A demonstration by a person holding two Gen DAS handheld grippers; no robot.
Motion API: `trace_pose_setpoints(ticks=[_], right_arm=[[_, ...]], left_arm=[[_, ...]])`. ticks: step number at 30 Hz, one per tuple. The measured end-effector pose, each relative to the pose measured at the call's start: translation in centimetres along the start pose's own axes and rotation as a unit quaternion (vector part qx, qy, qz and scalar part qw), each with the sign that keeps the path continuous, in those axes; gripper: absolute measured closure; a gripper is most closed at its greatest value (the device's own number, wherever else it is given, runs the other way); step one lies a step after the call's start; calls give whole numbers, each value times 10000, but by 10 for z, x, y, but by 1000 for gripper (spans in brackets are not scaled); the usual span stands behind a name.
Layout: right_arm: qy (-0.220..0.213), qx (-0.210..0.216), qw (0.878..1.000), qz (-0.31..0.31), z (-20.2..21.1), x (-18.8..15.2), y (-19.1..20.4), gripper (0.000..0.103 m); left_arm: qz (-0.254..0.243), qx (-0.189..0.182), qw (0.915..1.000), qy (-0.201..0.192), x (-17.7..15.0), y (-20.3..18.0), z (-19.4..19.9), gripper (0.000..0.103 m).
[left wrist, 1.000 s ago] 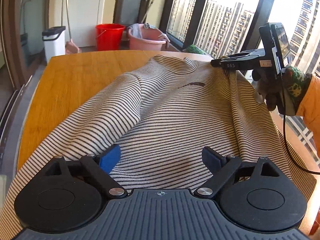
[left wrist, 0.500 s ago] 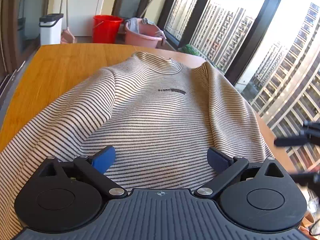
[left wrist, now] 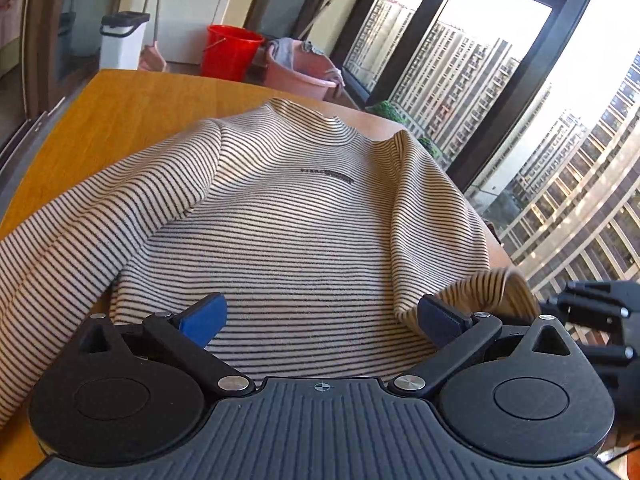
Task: Fold clothes
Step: 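Lift the sleeve with the right gripper and swing it outward from the body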
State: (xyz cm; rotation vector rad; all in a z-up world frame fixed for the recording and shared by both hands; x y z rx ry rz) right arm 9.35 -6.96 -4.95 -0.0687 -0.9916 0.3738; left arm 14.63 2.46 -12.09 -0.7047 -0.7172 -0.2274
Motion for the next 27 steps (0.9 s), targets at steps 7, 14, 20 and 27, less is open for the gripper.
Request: trace_pose_setpoints(ticks=[7,14,20,27], right_arm=[[-1255,-1932,9643,-1305,40,80,-151,99],[-974,-1648,9691,-1553,14,79,-163,99],[-1164,-1716,9517,-2264,25,97,-210,100],[-1530,-2411,9221,-2611,60,129,-289,100]], left_arm=[[-397,-408,9982,207,-13,-30,-16,0],[-720,-423,9956,429,-26,-36,-25,0],[-981,-253,9934,539,-19,-42,-27,0],[-1534,-87,9874,366,6,-54,-30,0]])
Point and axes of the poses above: each gripper's, at about its wrist camera, not at the fingertips, and z roughly against the way its jaws point, y to its left, x to its top, the point moved 9 cm from there along -z, roughly the way its jaws point, and after that the axes turned 15 degrees about -x, right-handed, at the moved point
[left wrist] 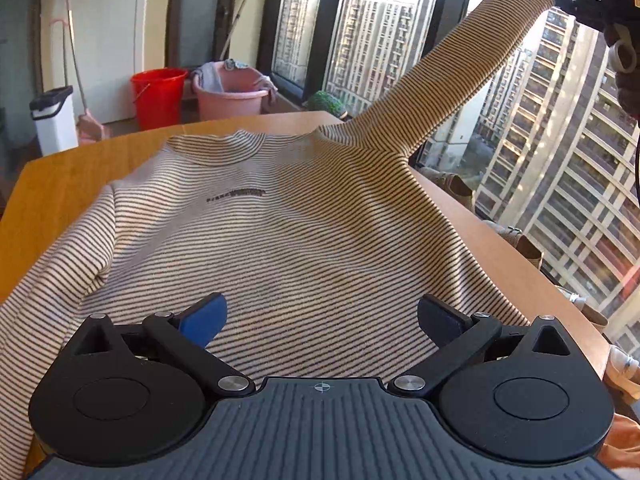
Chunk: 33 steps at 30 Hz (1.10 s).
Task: Fold clothes
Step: 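Lift the sleeve with the right gripper and swing it outward from the body, then lay the sleeve flat on the table and open the right gripper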
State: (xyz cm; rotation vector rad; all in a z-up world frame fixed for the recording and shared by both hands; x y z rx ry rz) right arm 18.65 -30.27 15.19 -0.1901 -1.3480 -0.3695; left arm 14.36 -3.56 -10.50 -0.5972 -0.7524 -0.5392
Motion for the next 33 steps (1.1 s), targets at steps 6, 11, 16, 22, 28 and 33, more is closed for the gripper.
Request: trace_pose_setpoints(ticks=[6,11,16,22,28,33], right_arm=[[262,206,9993,-145,-20,2,16,102],[288,761,9966,159,-6,-8,85,103],[360,998,9925,604,-2,-24,127,103],[1490,639,9868,6,-25,-101,45,93],[2823,527,9540,-857,-33,-218,-22,76],[2553,990,9585,-789,-21,-230,4,75]], left_arm=[[-27,88,9998,-160,13,11,-1,0],[163,4,9998,-109,-1,17,-1,0],[404,-58,9992,-51,-15,26,0,0],[417,-50,9991,96,-26,32,-5,0],[210,221,9992,265,-24,30,-16,0],[-43,347,9991,246,-28,29,-18,0]])
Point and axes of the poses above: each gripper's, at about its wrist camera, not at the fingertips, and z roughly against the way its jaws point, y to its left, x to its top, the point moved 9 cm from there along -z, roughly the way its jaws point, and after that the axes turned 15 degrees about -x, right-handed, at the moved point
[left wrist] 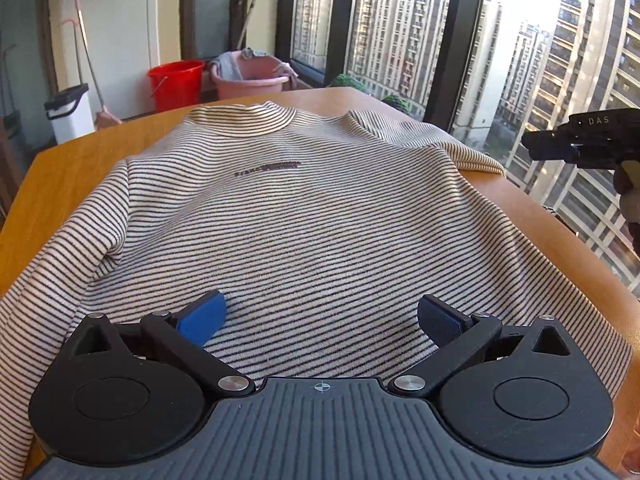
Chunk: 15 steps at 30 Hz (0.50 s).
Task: Fold clothes
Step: 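Lay the sleeve flat on the table and open the right gripper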
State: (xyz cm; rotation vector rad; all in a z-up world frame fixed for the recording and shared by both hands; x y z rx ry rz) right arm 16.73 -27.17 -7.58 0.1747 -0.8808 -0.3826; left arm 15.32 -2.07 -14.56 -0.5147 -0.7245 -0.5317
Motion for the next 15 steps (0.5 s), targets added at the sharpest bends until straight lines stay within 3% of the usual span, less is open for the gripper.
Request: trace_pose_setpoints(ticks=[4,8,11,13,15], right_arm=[[92,361,9993,-27,-23,2,43,75],[664,482,9966,-56,-66,-18,80,75],[734,499,9960,35,-75,-31,107,68],[748,532,9957,83,-75,-37,124,55],[855,704,9938,114,-71,-46,137,55]], left_arm=[[75,-79,9999,-36,-1,4,3,0],[152,-154,9997,-63,-4,8,7,0],[232,-137,9996,-117,-7,12,13,0],[276,-113,9994,-147,-9,14,16,0],[219,5,9997,-67,-13,13,19,0]])
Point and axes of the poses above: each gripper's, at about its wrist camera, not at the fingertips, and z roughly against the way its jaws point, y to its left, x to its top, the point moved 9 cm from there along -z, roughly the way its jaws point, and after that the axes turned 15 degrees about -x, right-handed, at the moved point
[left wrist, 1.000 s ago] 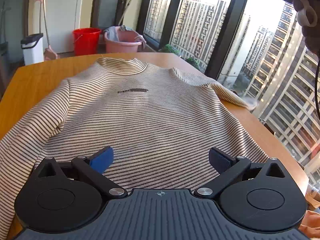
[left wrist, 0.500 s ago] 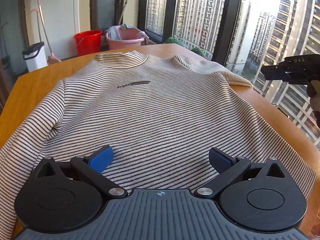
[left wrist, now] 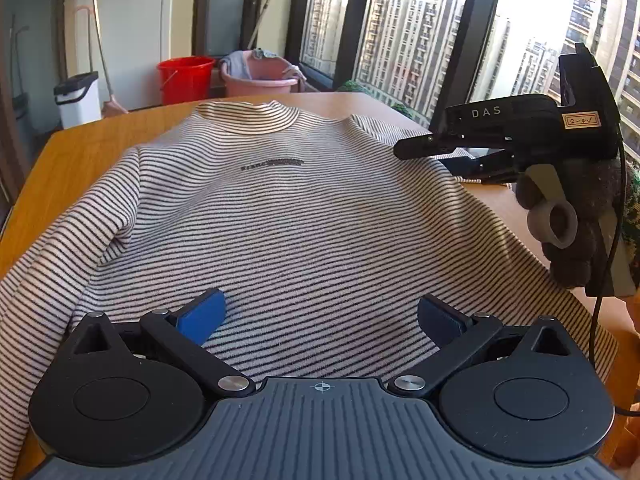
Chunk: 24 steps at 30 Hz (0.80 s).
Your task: Fold clothes
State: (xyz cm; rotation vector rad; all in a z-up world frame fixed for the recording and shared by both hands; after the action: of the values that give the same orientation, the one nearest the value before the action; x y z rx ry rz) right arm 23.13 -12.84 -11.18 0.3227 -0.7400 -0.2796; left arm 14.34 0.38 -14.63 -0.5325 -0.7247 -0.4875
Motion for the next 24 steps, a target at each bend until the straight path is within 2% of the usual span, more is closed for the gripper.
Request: trace_pose_setpoints(ticks=[2,4,9,11,14,16,20,24], right_arm=[[114,182,9998,34,0,-9,13,55],[325,574,9978,51,0,-25,32,55],[551,1057,9913,555,8,-64,84,55],[342,900,9912,911,21,-67,92,55],[-363,818,9867,1355,65,-53,88,55],[-766,583,9856,1391,94,-37,69,54],[-1350,-448,9832,1148,144,-10,-4,54],[-1375,-1236,9809,600,164,-5,-86,54]], left_arm=[[-70,131,9998,90,-4,-2,3,0],[-92,205,9995,221,-8,-1,9,0],[285,-152,9990,323,-8,8,34,0],[277,-63,9992,278,-7,12,40,0],[414,-65,9989,210,-4,15,39,0],[487,-163,9986,89,2,12,37,0],[356,-404,9985,-63,17,-9,27,0],[264,-602,9978,-29,19,-21,17,0]])
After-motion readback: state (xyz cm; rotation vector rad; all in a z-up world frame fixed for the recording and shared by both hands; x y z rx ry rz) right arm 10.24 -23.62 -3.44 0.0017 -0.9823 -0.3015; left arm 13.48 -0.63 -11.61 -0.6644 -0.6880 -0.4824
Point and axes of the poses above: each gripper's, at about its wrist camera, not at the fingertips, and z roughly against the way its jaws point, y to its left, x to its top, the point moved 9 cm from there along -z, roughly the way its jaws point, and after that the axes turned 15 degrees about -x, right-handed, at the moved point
